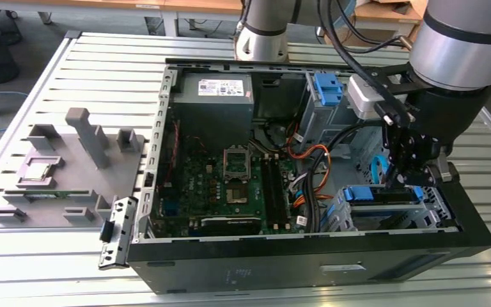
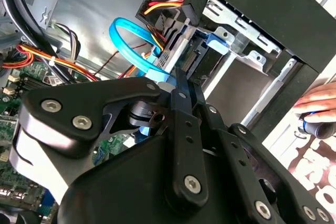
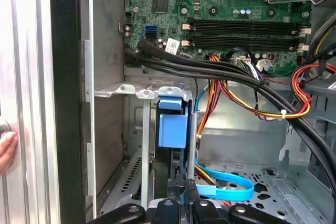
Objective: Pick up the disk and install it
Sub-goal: 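Insert the first disk wire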
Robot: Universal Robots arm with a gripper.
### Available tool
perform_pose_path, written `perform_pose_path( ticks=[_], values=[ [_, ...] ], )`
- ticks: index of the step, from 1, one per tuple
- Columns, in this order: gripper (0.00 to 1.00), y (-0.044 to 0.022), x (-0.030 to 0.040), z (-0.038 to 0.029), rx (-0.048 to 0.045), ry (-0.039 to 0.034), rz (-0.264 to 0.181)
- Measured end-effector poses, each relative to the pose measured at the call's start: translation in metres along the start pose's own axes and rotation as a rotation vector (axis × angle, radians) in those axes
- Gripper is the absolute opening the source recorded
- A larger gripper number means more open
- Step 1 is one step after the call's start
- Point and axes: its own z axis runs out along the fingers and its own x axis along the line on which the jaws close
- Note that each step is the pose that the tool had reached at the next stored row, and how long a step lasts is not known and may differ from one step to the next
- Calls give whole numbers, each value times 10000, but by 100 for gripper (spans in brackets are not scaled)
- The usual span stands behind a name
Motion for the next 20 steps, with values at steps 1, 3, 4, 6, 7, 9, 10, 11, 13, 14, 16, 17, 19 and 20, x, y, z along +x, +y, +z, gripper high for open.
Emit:
perform_pose_path(
  ticks=[1, 3, 4, 6, 7, 9, 10, 11, 13, 14, 16, 17, 19, 20],
  values=[
    [16, 6, 0, 4, 31, -4, 3],
    [16, 18, -1, 12, 105, -17, 10],
    [16, 27, -2, 15, 138, -23, 13],
    [16, 42, -2, 16, 186, -27, 16],
    [16, 48, -3, 17, 201, -28, 19],
    [16, 55, -3, 18, 219, -31, 20],
    [16, 58, -3, 18, 227, -31, 20],
    [16, 59, -1, 18, 241, -30, 18],
    [16, 63, 6, 19, 258, -30, 19],
    [16, 67, 10, 18, 267, -29, 19],
    [16, 76, 15, 17, 301, -42, 22],
    [16, 81, 16, 16, 322, -51, 24],
    [16, 92, 18, 16, 356, -64, 27],
    [16, 99, 19, 15, 375, -68, 28]
  ],
)
